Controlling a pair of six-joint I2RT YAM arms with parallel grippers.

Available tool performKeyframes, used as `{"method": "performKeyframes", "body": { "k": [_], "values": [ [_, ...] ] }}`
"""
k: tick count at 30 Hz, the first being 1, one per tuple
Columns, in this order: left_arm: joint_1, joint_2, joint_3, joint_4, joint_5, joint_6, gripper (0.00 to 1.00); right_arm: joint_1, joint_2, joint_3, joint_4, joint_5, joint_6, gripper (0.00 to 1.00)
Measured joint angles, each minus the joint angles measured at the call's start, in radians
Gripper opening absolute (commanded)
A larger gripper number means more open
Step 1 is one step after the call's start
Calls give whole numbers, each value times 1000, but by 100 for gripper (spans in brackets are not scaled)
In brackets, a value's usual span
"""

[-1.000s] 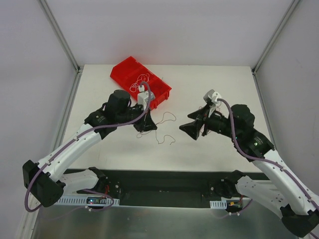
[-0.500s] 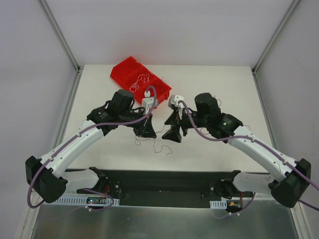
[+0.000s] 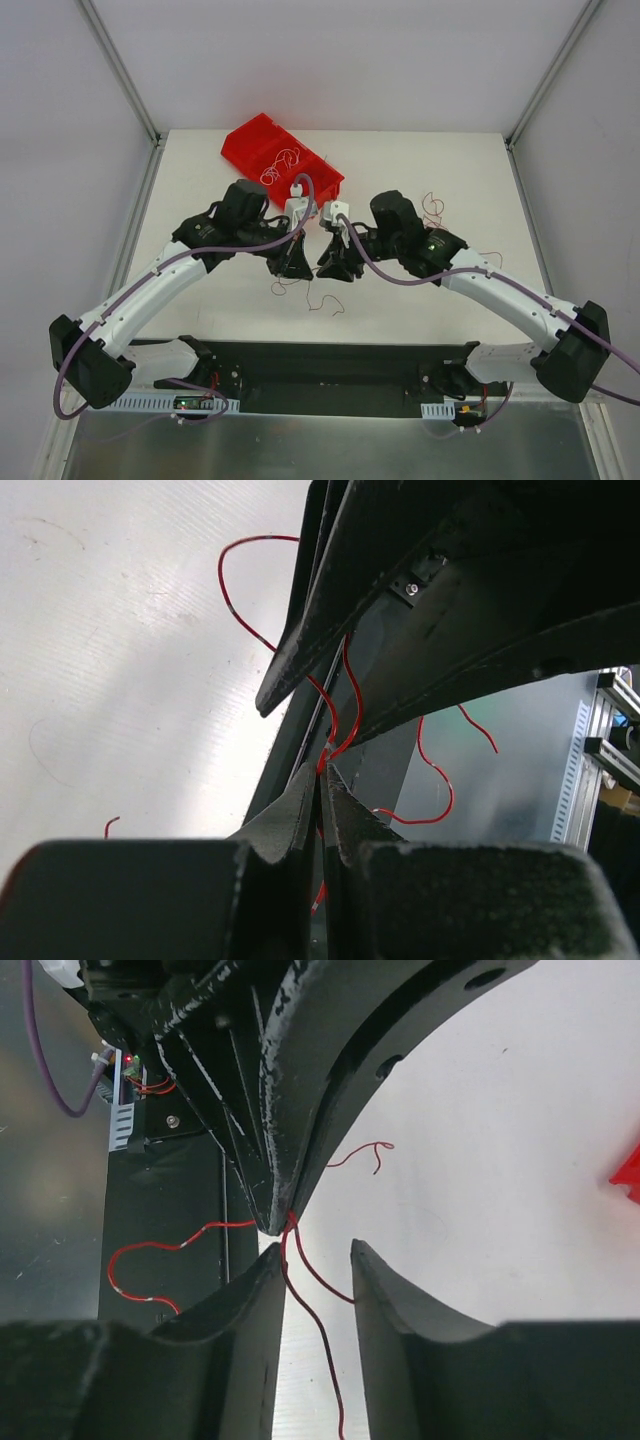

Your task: Untangle the cables

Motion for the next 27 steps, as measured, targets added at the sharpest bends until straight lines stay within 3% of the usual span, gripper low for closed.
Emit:
{"method": "performKeyframes", "body": {
  "k": [2,3,9,16,20,23,27],
  "values": [
    [0,-3,0,-6,0,3,0,6,5,0,1,6,-4,16],
    [0,-4,0,-8,-1,3,0,9,6,0,4,10,-2,2],
    [0,-19,4,-5,-33,2,0,18,5,-7,69,45,70,0],
    [1,-75,-10,84,-148,-69,0,56,-40,-132,330,294,412,0],
    [0,-110,-32,153,-221,-134,21,94,-77,-217,460,491,599,0],
    [0,-142,-43,199,-261,-171,43,97,-95,-246,503,592,689,0],
    [0,-213,-82,247,-307,-209,57,95,-116,-264,534,657,748,0]
  ]
}}
